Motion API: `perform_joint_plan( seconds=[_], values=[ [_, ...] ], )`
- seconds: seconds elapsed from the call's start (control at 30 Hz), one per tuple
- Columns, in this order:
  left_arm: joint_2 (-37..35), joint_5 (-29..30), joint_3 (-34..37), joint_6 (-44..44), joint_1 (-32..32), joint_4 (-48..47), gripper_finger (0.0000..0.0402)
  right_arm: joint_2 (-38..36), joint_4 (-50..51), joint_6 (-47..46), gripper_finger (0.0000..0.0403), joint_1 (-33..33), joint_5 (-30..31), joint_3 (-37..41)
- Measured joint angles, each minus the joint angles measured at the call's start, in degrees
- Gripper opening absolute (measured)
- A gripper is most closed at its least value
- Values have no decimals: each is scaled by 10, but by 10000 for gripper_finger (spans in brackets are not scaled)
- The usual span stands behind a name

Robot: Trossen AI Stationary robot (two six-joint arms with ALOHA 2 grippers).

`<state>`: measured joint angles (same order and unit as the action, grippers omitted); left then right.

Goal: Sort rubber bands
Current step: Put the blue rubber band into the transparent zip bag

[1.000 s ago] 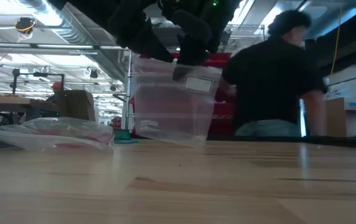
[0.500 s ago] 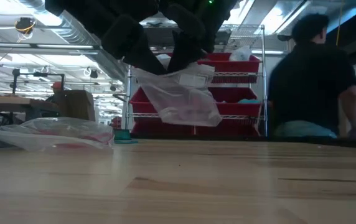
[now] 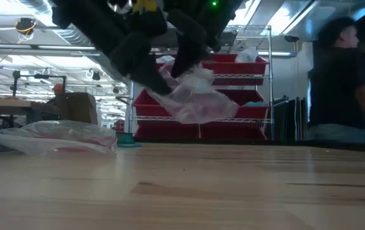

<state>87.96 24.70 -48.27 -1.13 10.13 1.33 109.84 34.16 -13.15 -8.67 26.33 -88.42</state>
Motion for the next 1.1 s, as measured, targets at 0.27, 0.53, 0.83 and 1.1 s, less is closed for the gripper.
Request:
perform_joint_plan(
  seconds=[0.27,0.53,0.83,1.1],
  values=[
    [7,-17,1,-14,4,-11,1,0,1,0,0,0,29,0],
    [-1,-22,0,-12,13,-12,1,0,6,0,0,0,26,0],
    [-68,-23,0,-50,32,-34,1,0,6,16,0,1,16,-1],
    [-143,-20,-13,-29,42,-64,1,0,5,21,0,1,11,-1]
  ],
)
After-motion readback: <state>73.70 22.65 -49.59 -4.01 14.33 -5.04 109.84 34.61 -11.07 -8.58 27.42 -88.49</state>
